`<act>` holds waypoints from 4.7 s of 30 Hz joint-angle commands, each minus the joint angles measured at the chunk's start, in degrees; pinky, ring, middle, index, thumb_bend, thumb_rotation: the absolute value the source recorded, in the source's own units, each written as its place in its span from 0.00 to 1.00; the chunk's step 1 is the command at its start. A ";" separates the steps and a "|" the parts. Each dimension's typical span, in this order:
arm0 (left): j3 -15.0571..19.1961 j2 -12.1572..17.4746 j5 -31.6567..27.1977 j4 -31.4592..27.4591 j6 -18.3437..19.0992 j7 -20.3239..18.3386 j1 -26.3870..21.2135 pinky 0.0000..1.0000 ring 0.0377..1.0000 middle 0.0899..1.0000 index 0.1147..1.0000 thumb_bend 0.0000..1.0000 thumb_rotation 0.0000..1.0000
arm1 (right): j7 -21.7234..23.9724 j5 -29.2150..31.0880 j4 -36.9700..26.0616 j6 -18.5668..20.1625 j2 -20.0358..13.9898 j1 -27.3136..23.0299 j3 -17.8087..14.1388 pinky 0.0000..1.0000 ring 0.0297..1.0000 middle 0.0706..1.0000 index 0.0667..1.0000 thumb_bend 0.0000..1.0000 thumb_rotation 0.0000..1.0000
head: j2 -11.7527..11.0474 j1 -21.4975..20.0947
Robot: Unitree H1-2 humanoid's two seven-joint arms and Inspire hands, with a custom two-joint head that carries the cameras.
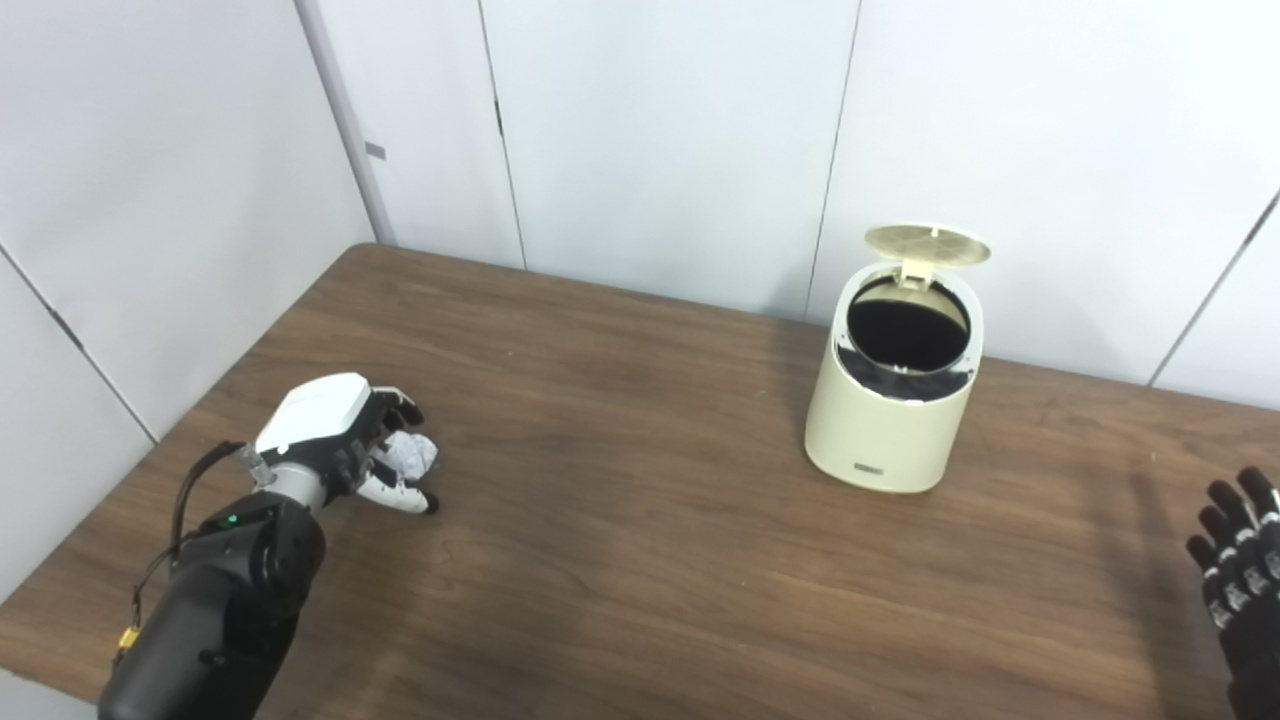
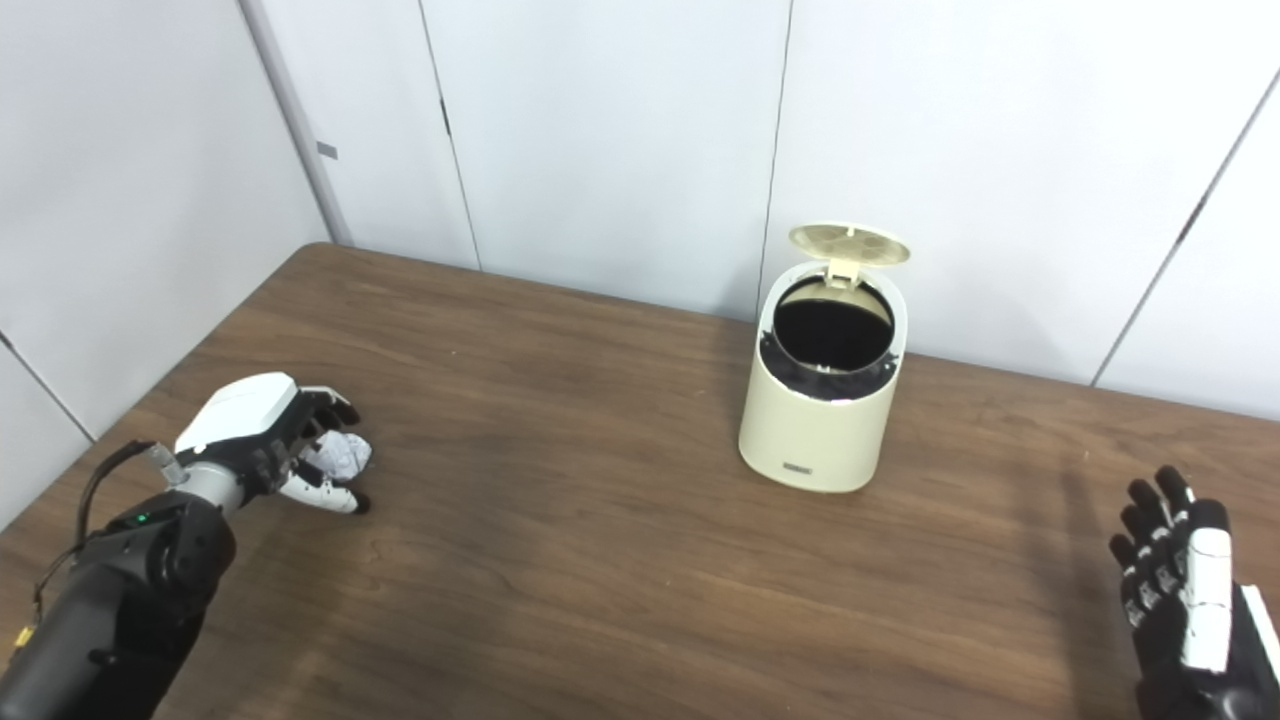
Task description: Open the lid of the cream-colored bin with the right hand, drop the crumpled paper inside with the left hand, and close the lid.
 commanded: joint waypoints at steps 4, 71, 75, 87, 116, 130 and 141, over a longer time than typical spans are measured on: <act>1.40 1.16 0.95 -1.10 0.50 -0.34 -2.26 0.69 0.75 0.73 0.70 0.86 0.14 | 0.49 0.39 -1.12 -1.46 -0.60 -1.34 -0.20 1.00 1.00 0.98 1.00 0.50 1.00 | 0.12 0.01; 1.98 0.08 -6.23 0.65 -1.27 2.63 -3.12 0.38 0.36 0.44 0.44 0.50 0.00 | 0.23 0.94 -1.37 -0.94 -0.47 -0.47 -0.75 1.00 0.97 0.95 0.99 0.52 1.00 | 0.66 -1.21; 1.35 0.54 -6.77 -0.72 -0.99 2.88 -3.28 0.44 0.41 0.47 0.40 0.50 0.00 | 0.17 0.62 -0.98 -1.40 -0.44 -0.53 -0.65 1.00 0.96 0.94 0.99 0.51 1.00 | 0.71 -1.36; 0.26 0.68 -6.42 -5.85 -0.27 3.08 -4.58 0.45 0.41 0.46 0.41 0.50 0.00 | 0.27 -0.17 -0.16 -2.13 -0.22 -0.24 0.38 1.00 0.97 0.95 1.00 0.52 1.00 | 0.02 -3.17; -5.84 -7.54 -1.10 -13.69 -0.68 -1.77 -17.10 0.37 0.35 0.45 0.43 0.50 0.00 | 0.66 -3.18 10.28 -14.63 1.19 -0.50 2.85 1.00 0.96 0.95 1.00 0.56 1.00 | -3.55 -18.07; -10.29 -9.75 -0.21 -11.57 -1.19 -2.55 -22.48 0.38 0.37 0.44 0.43 0.48 0.00 | -1.03 -5.17 10.76 -16.57 2.89 -1.05 3.24 1.00 0.93 0.94 0.99 0.57 1.00 | -5.09 -23.53; -12.56 -10.32 0.44 -11.08 -0.92 -2.89 -25.19 0.35 0.37 0.47 0.43 0.47 0.00 | -1.55 -5.29 11.62 -18.19 4.68 -1.99 3.69 1.00 0.95 0.95 0.99 0.58 1.00 | -5.99 -26.89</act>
